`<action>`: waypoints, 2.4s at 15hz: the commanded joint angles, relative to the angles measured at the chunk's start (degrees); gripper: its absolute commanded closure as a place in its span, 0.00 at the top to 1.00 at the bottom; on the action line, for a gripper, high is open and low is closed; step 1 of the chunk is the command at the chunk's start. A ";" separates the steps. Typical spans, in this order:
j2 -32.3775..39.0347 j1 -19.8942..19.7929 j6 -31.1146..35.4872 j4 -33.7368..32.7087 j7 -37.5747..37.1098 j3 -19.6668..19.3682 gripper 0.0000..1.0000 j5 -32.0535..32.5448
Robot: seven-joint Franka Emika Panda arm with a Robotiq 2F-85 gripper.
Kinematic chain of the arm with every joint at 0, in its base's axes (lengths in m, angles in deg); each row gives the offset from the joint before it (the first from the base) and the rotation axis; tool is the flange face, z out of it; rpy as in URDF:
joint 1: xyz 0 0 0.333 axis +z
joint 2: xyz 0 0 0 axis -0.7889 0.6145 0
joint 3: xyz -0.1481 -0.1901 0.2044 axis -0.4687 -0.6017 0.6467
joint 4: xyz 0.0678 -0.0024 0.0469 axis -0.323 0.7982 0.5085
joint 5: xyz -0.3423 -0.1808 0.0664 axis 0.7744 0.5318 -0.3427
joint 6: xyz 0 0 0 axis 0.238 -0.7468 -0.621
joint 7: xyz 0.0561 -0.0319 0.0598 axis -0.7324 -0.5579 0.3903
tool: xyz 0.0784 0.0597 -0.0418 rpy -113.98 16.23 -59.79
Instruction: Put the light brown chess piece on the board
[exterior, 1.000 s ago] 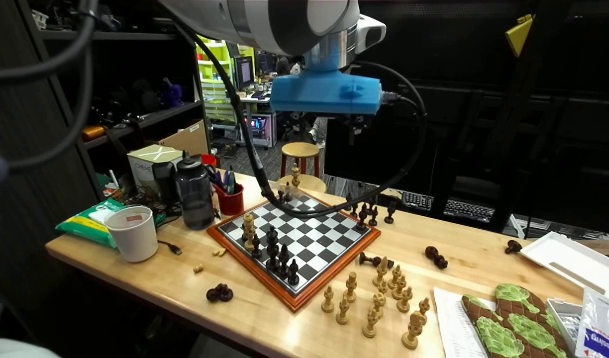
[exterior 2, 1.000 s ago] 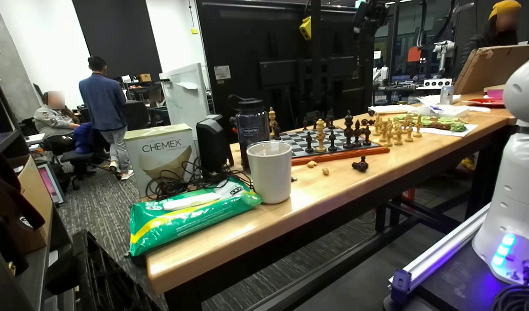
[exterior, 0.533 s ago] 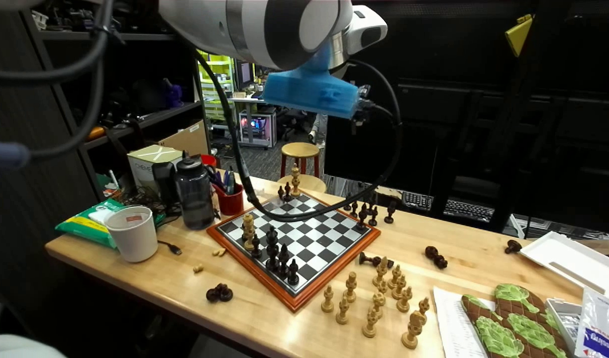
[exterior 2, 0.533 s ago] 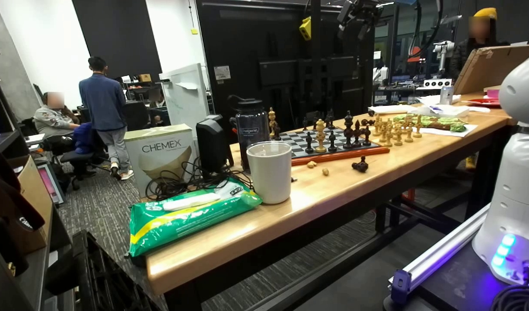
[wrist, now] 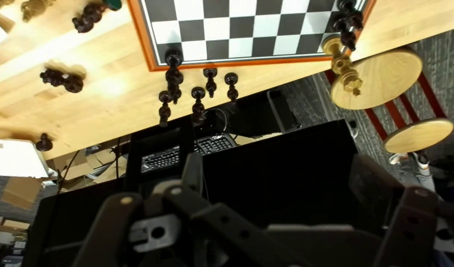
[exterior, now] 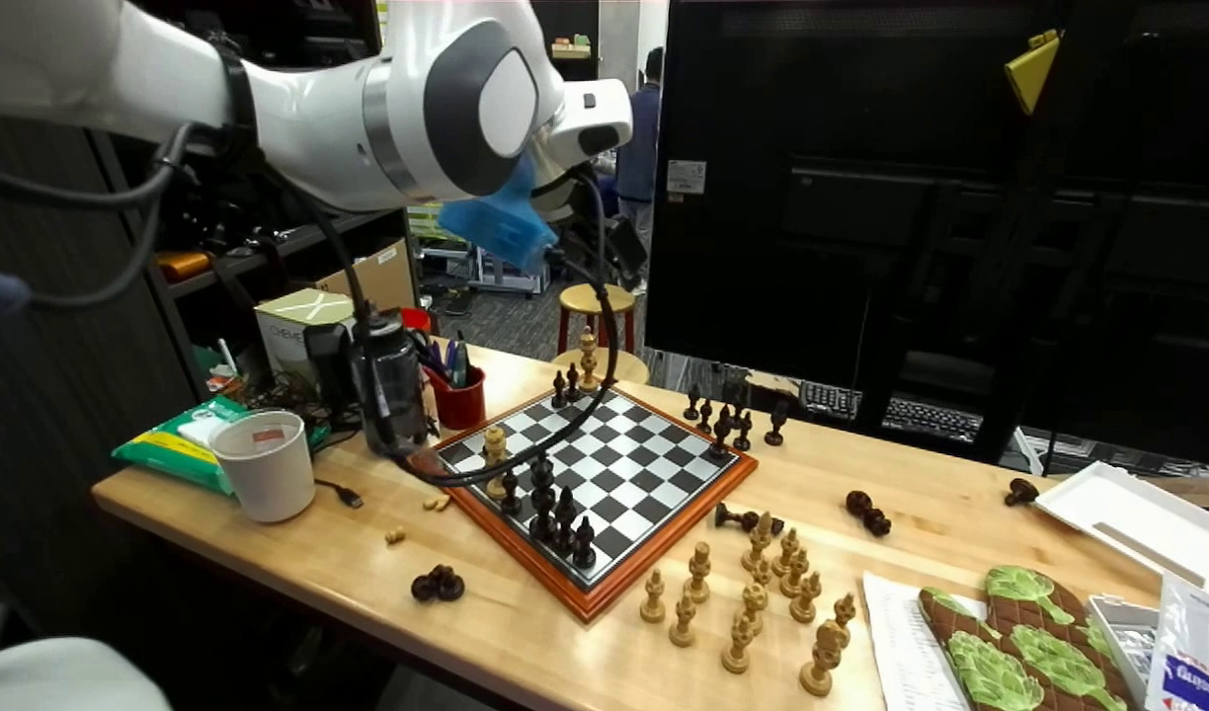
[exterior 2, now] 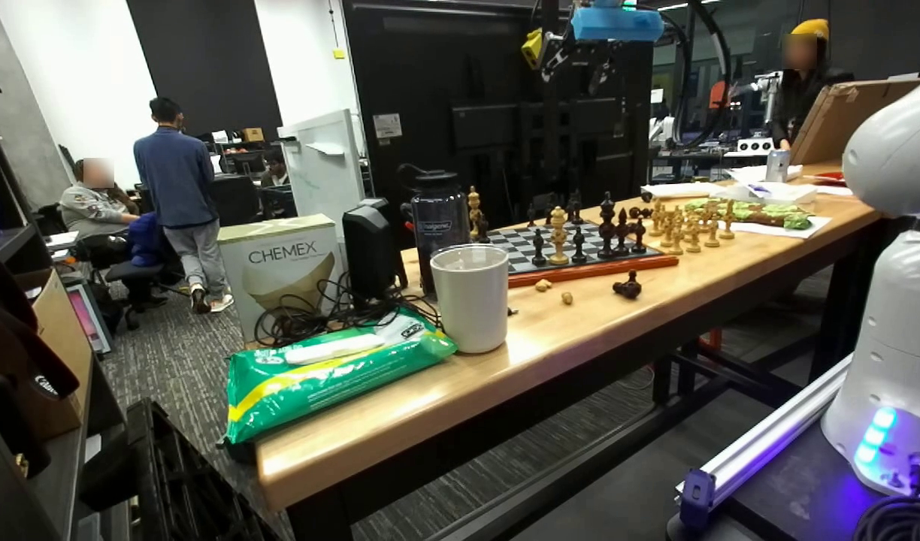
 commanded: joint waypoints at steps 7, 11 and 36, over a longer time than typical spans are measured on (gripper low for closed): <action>1.28 9.52 -9.44 -7.30 6.47 -4.63 1.00 0.01; 0.87 13.14 -27.11 -11.25 10.92 -8.85 1.00 -6.01; 0.06 4.77 -50.61 -15.83 3.59 -17.82 1.00 -5.27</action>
